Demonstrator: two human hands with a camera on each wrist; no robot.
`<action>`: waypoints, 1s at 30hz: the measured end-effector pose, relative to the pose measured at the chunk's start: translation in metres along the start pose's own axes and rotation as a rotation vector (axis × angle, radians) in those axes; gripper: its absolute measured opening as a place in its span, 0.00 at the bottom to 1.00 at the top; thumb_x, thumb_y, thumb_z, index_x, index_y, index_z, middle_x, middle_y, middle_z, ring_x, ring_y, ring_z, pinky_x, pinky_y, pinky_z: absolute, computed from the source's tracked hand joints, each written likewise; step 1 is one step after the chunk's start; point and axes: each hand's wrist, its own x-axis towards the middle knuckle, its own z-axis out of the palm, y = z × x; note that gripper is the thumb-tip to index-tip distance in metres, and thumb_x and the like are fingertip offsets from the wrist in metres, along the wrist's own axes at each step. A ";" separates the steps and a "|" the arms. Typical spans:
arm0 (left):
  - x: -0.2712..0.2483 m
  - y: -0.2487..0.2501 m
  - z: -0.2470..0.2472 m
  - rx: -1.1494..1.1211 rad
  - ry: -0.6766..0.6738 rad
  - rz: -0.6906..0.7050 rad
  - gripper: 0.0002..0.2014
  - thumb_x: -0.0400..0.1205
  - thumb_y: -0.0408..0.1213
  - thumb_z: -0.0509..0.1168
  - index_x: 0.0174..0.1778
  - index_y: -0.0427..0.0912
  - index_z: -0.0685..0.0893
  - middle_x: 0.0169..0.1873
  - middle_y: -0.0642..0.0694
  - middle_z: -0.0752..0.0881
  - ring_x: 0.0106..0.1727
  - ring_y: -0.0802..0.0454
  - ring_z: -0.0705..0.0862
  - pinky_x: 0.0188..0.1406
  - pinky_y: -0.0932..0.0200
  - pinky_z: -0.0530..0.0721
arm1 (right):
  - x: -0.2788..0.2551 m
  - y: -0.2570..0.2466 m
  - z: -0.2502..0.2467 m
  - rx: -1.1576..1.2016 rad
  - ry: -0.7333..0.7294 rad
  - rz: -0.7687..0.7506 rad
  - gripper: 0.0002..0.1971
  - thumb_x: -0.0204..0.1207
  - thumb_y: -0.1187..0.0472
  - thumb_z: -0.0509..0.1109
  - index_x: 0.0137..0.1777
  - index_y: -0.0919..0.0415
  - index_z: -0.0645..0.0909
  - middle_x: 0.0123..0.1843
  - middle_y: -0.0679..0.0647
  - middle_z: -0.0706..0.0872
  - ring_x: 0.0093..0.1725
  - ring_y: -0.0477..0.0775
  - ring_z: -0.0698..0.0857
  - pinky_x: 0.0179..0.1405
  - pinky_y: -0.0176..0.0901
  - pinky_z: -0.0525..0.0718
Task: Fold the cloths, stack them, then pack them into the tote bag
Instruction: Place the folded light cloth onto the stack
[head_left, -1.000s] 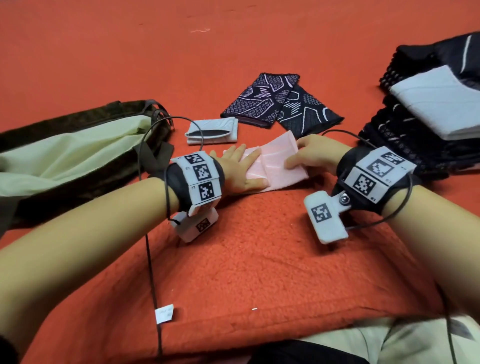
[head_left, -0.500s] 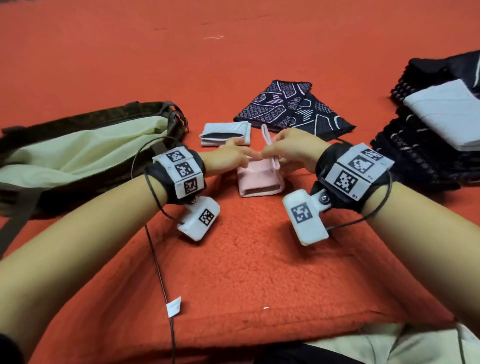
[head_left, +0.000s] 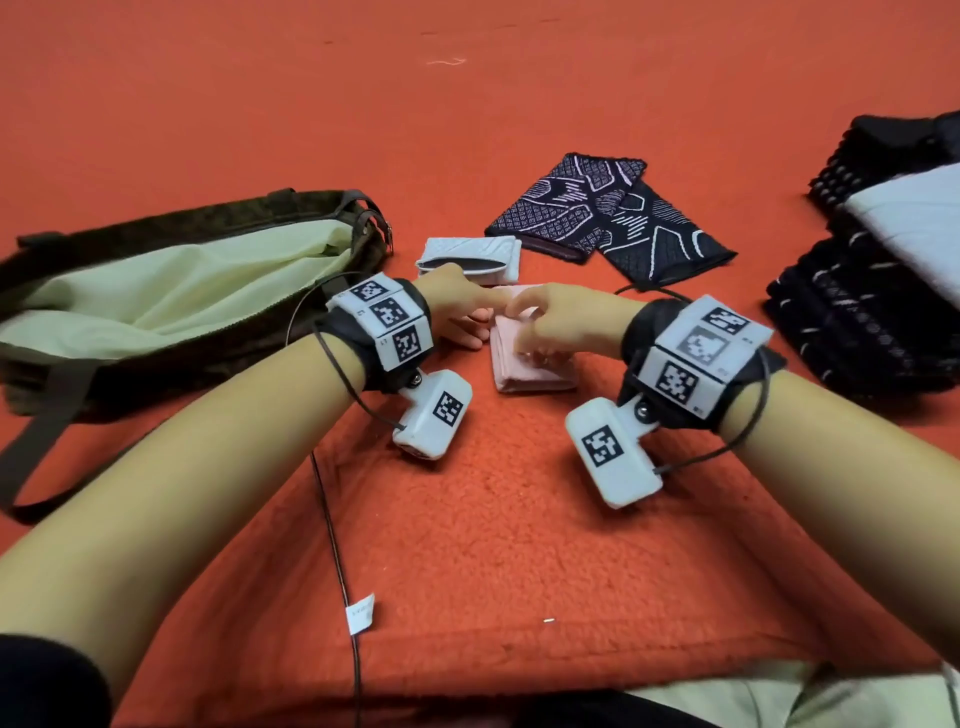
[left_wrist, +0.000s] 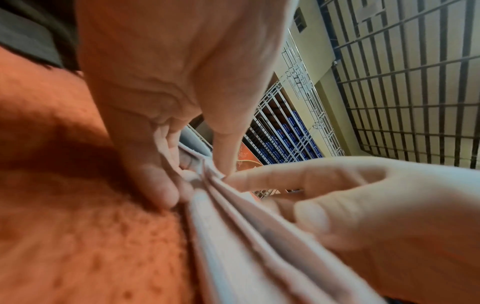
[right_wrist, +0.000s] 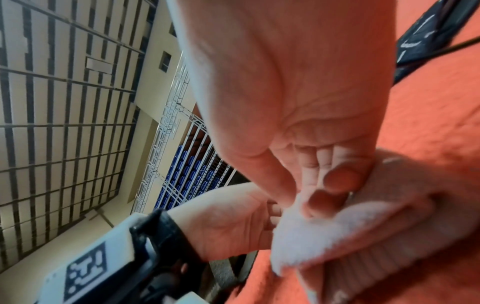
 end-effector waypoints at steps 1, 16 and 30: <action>0.002 0.002 0.002 0.038 0.013 -0.006 0.10 0.80 0.36 0.68 0.39 0.35 0.77 0.33 0.43 0.77 0.28 0.52 0.79 0.20 0.62 0.84 | -0.001 0.006 -0.004 0.027 0.012 -0.012 0.17 0.74 0.70 0.68 0.62 0.63 0.80 0.38 0.60 0.82 0.28 0.50 0.78 0.26 0.36 0.76; -0.002 0.014 0.006 -0.002 0.025 0.025 0.09 0.80 0.41 0.65 0.46 0.37 0.79 0.32 0.44 0.79 0.28 0.52 0.81 0.22 0.64 0.84 | -0.004 0.022 0.000 -0.120 0.042 0.095 0.17 0.71 0.59 0.76 0.51 0.67 0.73 0.29 0.56 0.80 0.22 0.52 0.79 0.12 0.35 0.76; -0.024 0.021 -0.020 -0.258 -0.044 0.056 0.04 0.84 0.37 0.61 0.44 0.44 0.78 0.22 0.53 0.84 0.30 0.60 0.88 0.35 0.67 0.84 | -0.013 0.037 -0.038 1.059 0.331 -0.090 0.06 0.83 0.67 0.59 0.44 0.59 0.74 0.31 0.50 0.83 0.22 0.42 0.82 0.29 0.42 0.88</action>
